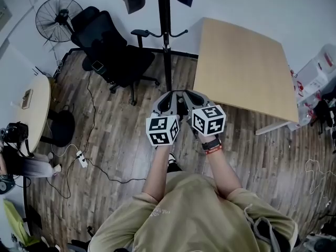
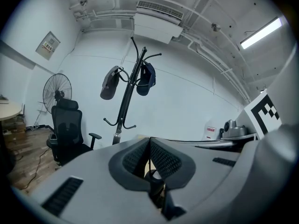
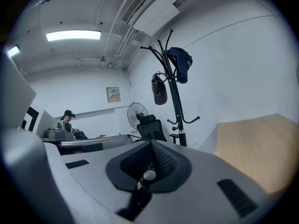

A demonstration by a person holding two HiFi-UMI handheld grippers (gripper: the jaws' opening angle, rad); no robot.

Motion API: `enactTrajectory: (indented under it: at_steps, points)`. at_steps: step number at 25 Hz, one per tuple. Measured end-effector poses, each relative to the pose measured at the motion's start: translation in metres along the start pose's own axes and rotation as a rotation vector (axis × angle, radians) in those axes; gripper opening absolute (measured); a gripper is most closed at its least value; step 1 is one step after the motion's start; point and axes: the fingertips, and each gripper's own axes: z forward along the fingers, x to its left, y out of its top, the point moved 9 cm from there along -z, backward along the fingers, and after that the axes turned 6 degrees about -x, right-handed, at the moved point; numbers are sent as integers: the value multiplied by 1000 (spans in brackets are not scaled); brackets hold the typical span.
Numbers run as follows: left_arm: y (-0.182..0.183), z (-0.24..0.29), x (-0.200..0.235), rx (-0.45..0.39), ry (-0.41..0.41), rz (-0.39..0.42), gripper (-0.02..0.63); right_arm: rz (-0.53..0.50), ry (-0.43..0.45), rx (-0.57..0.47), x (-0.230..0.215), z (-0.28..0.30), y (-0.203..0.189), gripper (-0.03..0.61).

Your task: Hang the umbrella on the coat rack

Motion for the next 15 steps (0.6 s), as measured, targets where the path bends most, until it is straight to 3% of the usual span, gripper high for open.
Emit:
enactTrajectory:
  at_steps: [8,15]
  points:
    - [4,62,66,23,-39,-36,26,-5,-42,17,-20,96,7,15]
    - [14,129,103,26,-11,-18,26,-9,-3,37,-55,161,21,15]
